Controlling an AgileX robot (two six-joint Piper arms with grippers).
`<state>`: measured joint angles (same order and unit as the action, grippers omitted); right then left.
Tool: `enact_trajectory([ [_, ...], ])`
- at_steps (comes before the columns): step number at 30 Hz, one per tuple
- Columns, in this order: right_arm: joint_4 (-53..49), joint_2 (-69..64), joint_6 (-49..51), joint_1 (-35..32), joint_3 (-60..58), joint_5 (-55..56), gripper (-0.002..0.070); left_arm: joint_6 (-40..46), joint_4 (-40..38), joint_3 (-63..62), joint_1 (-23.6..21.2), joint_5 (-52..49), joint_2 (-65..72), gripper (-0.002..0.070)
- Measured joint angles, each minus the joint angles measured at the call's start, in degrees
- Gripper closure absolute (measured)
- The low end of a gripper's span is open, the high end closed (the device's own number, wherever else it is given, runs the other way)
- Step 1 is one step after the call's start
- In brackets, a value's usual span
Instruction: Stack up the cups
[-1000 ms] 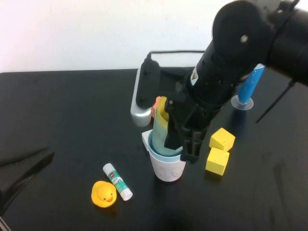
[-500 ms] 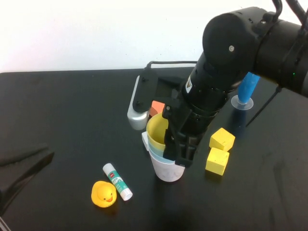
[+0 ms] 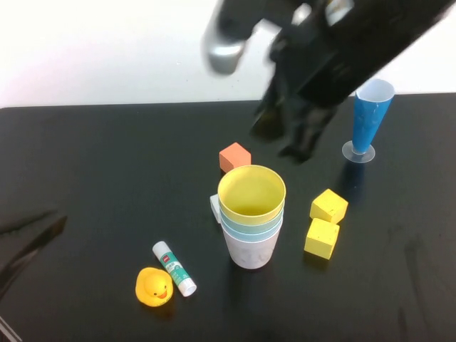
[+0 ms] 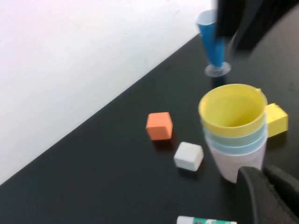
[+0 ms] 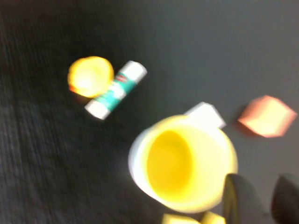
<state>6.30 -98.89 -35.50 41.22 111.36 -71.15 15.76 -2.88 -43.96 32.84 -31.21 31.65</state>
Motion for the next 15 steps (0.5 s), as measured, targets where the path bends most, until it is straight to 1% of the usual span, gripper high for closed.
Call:
enact_trajectory([
  [2, -5.15, 3.71, 1.59, 0.0, -1.1, 0.0, 0.0584, -3.08, 2.88, 0.0, 0.0, -0.75, -0.15, 0.0673],
  [3, -8.19, 5.66, 2.67, 0.0, -2.47, 0.0, 0.0615, -3.93, 4.22, 0.0, 0.0, -1.26, -0.55, 0.0673],
  [5, -13.7, 9.35, 5.08, 0.0, -6.75, -0.13, 0.0649, -6.31, 7.25, 0.0, 0.0, -3.4, -1.65, 0.0673],
  [8, -21.01, 15.05, 9.45, 0.0, -14.64, -0.24, 0.0666, -9.2, 10.75, 0.0, 0.0, -5.92, -4.11, 0.0673],
  [10, -23.77, 20.54, 12.71, 0.0, -22.52, -0.24, 0.067, -11.26, 12.59, 0.12, 0.0, -6.88, -6.07, 0.0673],
  [12, -24.53, 25.54, 16.03, 0.0, -29.37, -0.13, 0.0671, -13.9, 14.69, 1.13, 0.0, -6.61, -8.55, 0.0673],
  [15, -24.11, 34.63, 20.11, 0.0, -40.98, 3.33, 0.0674, -18.13, 17.84, 5.39, 0.0, -4.09, -12.33, 0.0673],
])
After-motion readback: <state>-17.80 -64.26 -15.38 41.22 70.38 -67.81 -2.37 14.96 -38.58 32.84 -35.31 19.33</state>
